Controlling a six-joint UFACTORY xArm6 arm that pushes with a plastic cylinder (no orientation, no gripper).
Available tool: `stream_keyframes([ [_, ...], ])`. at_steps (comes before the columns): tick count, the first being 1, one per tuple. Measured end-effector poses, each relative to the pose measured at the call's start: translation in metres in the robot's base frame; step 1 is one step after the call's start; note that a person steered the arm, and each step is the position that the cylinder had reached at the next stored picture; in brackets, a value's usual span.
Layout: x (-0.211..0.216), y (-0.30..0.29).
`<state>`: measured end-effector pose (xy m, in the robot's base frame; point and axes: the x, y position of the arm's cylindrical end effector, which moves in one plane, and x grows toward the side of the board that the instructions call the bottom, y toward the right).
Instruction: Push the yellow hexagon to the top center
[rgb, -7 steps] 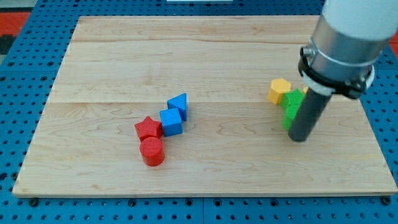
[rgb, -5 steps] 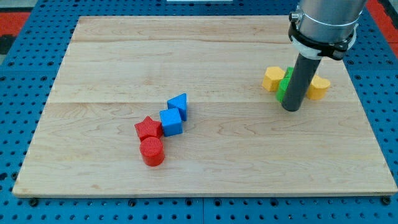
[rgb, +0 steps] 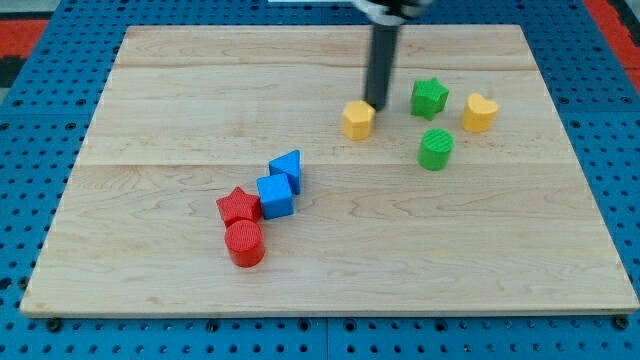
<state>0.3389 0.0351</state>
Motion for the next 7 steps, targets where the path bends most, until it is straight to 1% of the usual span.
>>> stream_keyframes([
  [1, 0.014, -0.006],
  [2, 0.015, 0.063],
  [3, 0.061, 0.074],
  [4, 0.061, -0.028],
  [5, 0.0, -0.124],
  [6, 0.002, -0.136],
  [7, 0.042, -0.126],
])
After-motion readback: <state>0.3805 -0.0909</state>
